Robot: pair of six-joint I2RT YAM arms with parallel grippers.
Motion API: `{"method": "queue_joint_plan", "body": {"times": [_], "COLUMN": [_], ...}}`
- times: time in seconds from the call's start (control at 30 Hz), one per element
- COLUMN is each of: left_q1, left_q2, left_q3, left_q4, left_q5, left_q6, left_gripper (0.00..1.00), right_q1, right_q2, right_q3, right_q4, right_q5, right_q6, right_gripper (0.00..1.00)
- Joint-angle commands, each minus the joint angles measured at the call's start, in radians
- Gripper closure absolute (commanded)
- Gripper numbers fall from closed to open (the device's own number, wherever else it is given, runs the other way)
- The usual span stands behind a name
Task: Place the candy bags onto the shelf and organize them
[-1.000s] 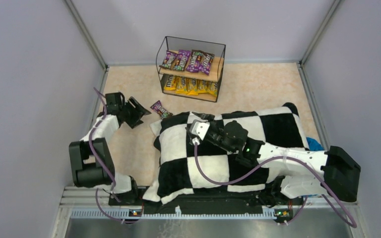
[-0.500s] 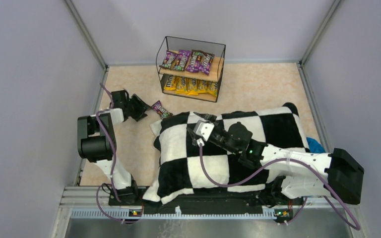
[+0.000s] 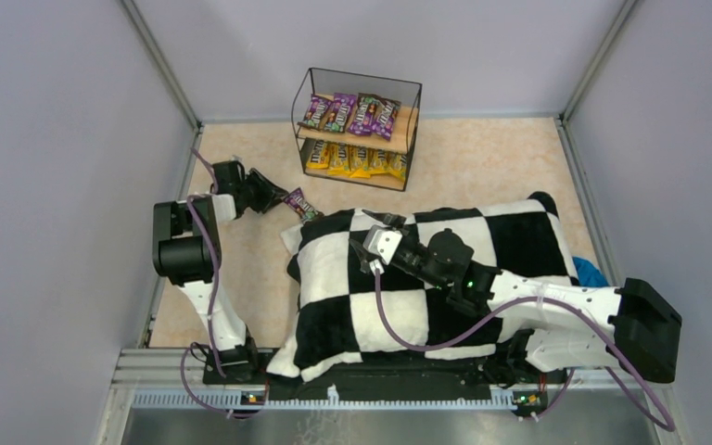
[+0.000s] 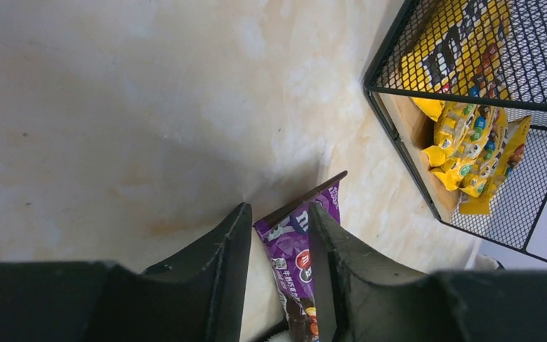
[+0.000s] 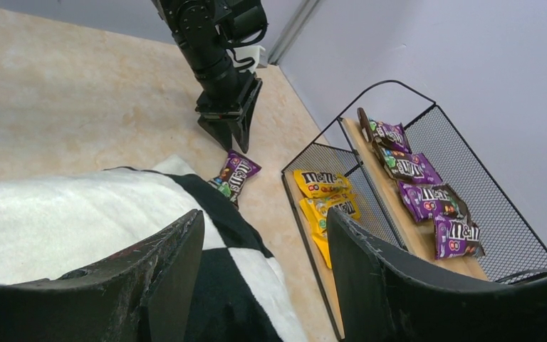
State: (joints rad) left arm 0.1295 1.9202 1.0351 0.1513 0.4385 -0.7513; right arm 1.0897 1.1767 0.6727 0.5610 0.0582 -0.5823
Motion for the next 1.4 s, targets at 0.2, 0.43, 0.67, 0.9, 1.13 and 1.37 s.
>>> {"method": "queue_joint_plan", "body": {"times": [0.2,0.43,0.67,0.9,1.13,1.37], "left_q1": [-0.020,-0.019,-0.019,-0.018,-0.019,-0.019], "left_q2": [0.068,-0.027,-0.199,-0.426,-0.629,-0.756], "left_q3": [0.013,-0.010,-0.023,-0.048,0.016,0.115], "left_q4": [-0.058,-0.014,-0.075,-0.133,-0.322,-0.444], "left_q5": [0.002,0.024,0.025,0.105,0.119,0.167], "left_q6": [0.001,-0.013,-0.004,-0.001,0.020,-0.056], "left_gripper": [0.71,0.96,1.00,1.00,1.00,1.00], "right_q1": [-0.005,-0.005,-0.004,-0.005,-0.004,-0.005], "right_q2": [-0.009,-0.002,0.027,0.089,0.207,0.327], "right_q3": [0.019,0.041,0.071,0.128,0.197,0.239], "right_q4": [0.018,-0.031,-0.055,-0.050,0.069,0.202], "right_q5": [-0.017,-0.018,-0.025,-0.029,-0.007,-0.108], "right_q6": [0.006,0.005,0.012,0.073,0.218,0.166], "right_gripper": [0.37,0.37,0.37,0.37,0.39,0.25]}}
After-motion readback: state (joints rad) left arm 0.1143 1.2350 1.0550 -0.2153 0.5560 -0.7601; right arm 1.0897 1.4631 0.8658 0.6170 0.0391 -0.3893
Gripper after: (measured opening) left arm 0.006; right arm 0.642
